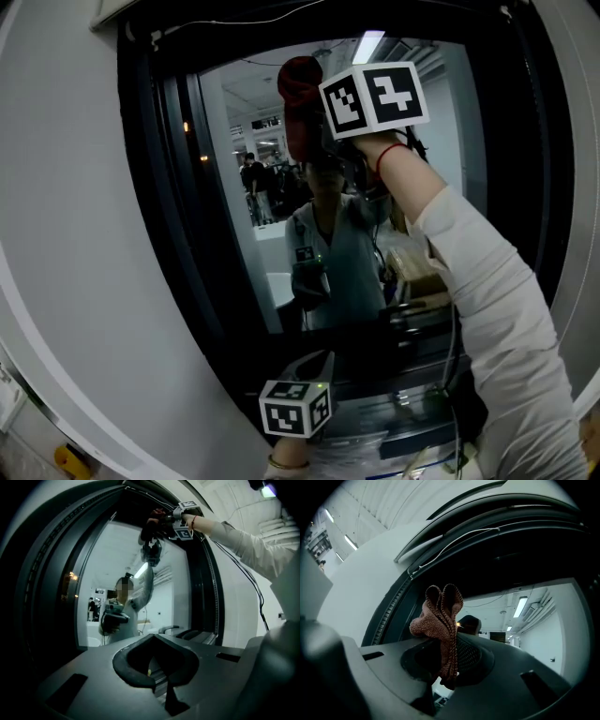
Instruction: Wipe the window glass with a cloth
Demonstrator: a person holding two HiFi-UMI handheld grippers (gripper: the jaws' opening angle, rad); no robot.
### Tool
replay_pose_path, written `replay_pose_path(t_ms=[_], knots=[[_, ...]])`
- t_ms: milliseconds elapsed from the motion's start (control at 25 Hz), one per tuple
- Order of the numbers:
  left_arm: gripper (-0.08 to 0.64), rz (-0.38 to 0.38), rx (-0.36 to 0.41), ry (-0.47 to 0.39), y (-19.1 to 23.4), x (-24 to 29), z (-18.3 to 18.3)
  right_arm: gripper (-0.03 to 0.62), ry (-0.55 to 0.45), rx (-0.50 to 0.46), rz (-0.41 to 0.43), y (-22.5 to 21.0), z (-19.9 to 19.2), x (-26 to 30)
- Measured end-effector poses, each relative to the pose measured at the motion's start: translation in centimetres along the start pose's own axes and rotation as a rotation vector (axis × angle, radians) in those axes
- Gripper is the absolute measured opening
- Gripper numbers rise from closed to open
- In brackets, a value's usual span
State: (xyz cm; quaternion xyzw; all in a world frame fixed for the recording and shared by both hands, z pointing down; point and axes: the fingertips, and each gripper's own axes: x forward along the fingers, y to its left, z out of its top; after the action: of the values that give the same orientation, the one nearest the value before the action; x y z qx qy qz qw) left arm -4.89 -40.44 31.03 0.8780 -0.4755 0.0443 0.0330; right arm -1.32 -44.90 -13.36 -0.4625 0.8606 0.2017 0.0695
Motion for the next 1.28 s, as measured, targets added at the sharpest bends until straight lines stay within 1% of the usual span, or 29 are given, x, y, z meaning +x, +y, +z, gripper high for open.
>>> replay_pose_path(t_ms=[160,440,640,960,1120,1280], knots=[[0.005,-0.028,0.003,0.009,-1.1,0.9,-0.5,0.051,0.015,-0.024,-0.053,-2.9,-0.2,-2.2],[0.005,-0.067,0.006,0.011,-3.0,1.9,-1.5,0.050,0.024,-0.028,-0.154,-8.2,-1.0,-6.9],[0.005,-0.089,-0.007,0.017,-3.6,2.7,-2.2,0.049,0.043,-0.040,-0.225,-11.5,-1.5,-9.6],[0.005,-0.119,-0.023,0.017,-4.7,3.8,-2.9,0.050,0.075,-0.055,-0.393,-18.5,-1.9,-15.0],[0.005,-0.134,-0.022,0.016,-5.4,3.8,-2.6,0.051,0.101,-0.079,-0.493,-22.2,-1.4,-17.8],[0.005,-0.133,-0.026,0.016,-4.3,4.2,-2.2,0.051,0.119,-0.087,-0.575,-24.9,-1.3,-18.9]])
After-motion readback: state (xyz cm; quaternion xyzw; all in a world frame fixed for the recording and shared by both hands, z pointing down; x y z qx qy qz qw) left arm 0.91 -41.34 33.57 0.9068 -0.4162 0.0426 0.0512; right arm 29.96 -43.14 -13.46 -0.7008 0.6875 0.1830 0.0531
